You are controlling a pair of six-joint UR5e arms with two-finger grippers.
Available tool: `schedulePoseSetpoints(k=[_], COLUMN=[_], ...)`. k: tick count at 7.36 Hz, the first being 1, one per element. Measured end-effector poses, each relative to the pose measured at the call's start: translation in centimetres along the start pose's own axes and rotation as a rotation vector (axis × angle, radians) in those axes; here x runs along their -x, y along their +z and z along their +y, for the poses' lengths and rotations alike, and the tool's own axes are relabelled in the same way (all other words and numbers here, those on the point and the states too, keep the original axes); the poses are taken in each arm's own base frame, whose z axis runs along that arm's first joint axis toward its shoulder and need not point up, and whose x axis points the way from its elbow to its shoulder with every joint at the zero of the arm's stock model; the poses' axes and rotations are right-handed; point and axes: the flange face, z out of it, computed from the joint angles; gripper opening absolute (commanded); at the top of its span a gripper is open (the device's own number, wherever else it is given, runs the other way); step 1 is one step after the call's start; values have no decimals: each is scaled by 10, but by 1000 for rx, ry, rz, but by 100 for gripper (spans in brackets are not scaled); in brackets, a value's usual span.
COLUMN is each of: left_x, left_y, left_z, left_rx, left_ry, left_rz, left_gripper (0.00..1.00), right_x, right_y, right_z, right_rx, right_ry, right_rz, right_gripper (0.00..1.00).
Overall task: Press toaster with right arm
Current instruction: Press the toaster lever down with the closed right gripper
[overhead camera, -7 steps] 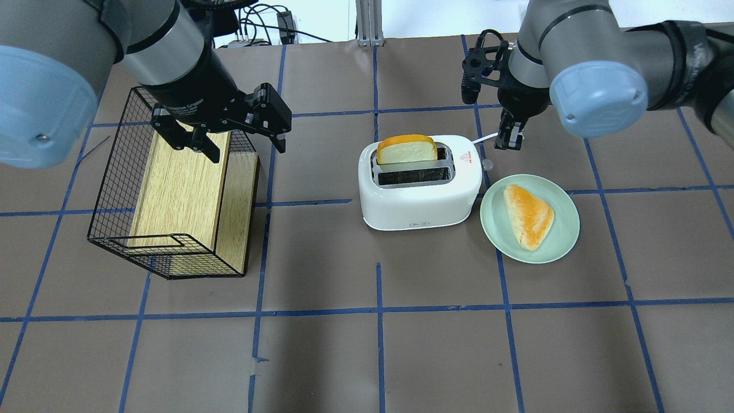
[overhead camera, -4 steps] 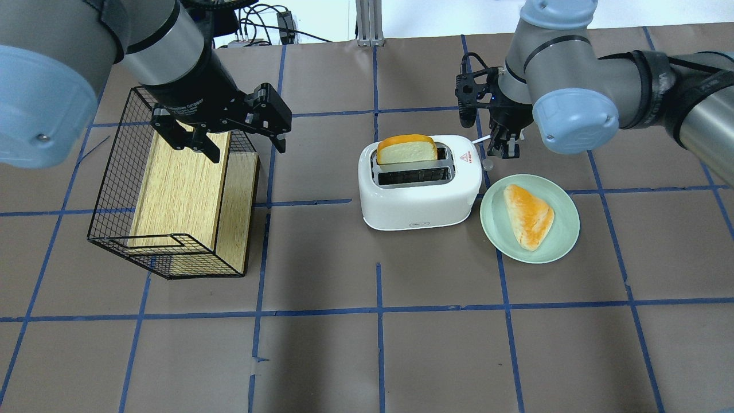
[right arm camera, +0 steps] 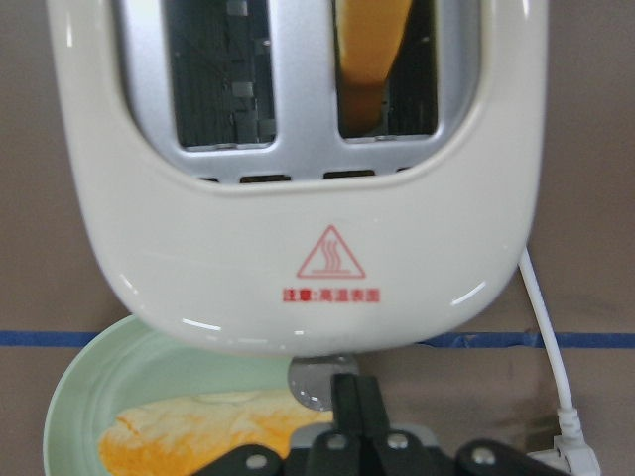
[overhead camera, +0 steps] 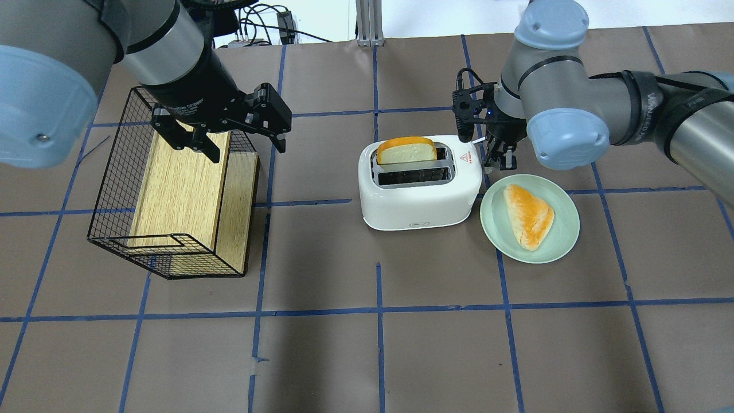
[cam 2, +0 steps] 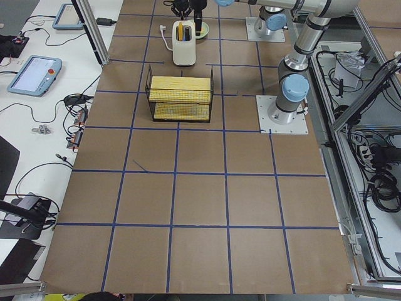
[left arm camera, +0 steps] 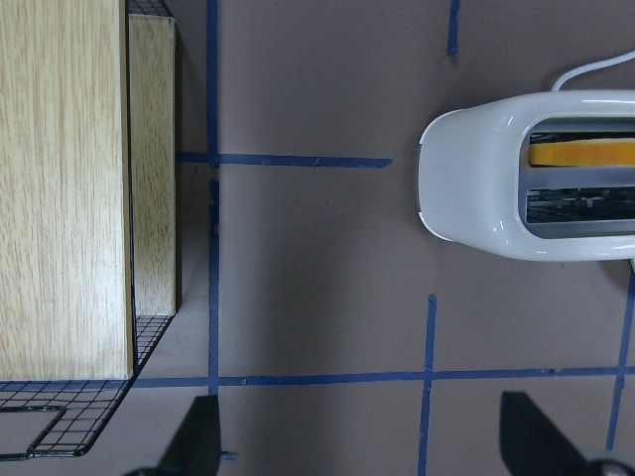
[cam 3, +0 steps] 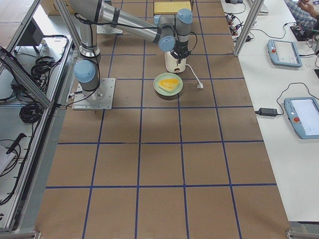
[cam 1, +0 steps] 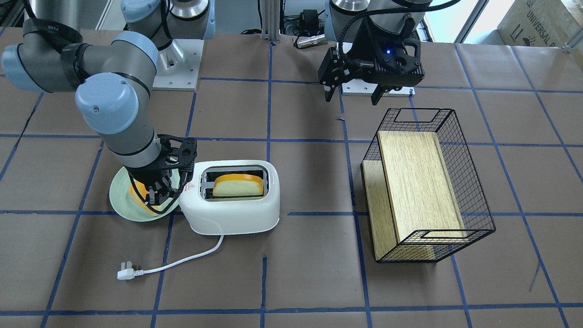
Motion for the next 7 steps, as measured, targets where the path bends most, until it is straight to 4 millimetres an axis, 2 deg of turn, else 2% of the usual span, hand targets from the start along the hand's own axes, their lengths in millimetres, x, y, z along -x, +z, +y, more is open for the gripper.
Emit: schedulePoseSetpoints(k=[4,7], left_x=[0,0], left_y=[0,0], left_z=[0,0], left_rx=[0,0], left_ry=[0,0], left_rz=[0,0], left_gripper=[100,100], right_x=[0,5], right_y=[9,26], right_z=[0,3], right_rx=[0,0], right_ry=[2,6], right_rz=[-2,7], right_gripper=[3,3])
